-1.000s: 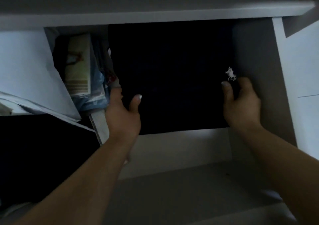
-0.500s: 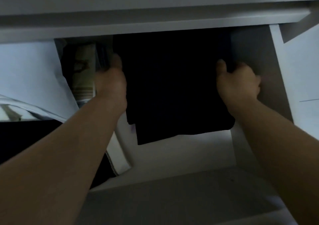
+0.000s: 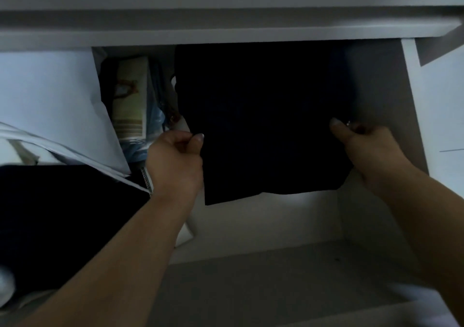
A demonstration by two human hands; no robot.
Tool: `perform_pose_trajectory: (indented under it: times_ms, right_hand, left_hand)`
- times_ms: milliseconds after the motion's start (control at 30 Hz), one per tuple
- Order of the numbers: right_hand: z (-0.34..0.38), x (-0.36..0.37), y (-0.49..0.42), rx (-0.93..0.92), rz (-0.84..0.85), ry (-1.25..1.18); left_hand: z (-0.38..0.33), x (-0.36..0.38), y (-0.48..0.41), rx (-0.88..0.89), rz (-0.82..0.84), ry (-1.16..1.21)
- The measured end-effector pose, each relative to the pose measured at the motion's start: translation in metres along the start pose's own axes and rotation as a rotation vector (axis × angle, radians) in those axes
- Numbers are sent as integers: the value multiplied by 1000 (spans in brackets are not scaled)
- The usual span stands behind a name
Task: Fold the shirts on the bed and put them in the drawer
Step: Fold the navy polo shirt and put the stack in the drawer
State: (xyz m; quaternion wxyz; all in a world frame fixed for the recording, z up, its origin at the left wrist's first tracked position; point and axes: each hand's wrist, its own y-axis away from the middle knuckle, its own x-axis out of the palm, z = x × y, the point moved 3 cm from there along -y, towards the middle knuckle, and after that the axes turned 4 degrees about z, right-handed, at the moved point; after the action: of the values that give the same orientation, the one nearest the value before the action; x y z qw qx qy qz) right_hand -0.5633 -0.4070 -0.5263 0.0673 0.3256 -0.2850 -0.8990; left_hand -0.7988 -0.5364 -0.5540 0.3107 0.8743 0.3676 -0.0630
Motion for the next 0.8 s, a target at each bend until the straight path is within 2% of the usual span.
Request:
perform_pose_trajectory:
  times_ms: [100,200,300,367,467,567,667,800]
  right_hand:
    - [-15,-1,10,129,170,-6]
    - [-24,-6,19,165,211,-59]
    - [-29,-10,24,247,245,-199]
    - [-34,-8,26,309,270,-153]
    - [-46,0,28,397,295,-91]
    - [-43,3,30,454,332,-250]
    - [-44,3,31,343,260,-441]
    - [-32,-6,33,38,114,-360]
  left_hand:
    - [14,2,14,-79,50,-72]
    - [27,7,34,-117,-9,-144]
    - [39,14,50,-307,-53,105]
    - [44,20,57,-412,17,245]
    - [41,26,60,-443,93,401]
    - [29,34,60,-497,249,444]
    - [28,29,57,-482,273,458]
    - [26,11,44,-264,188,455]
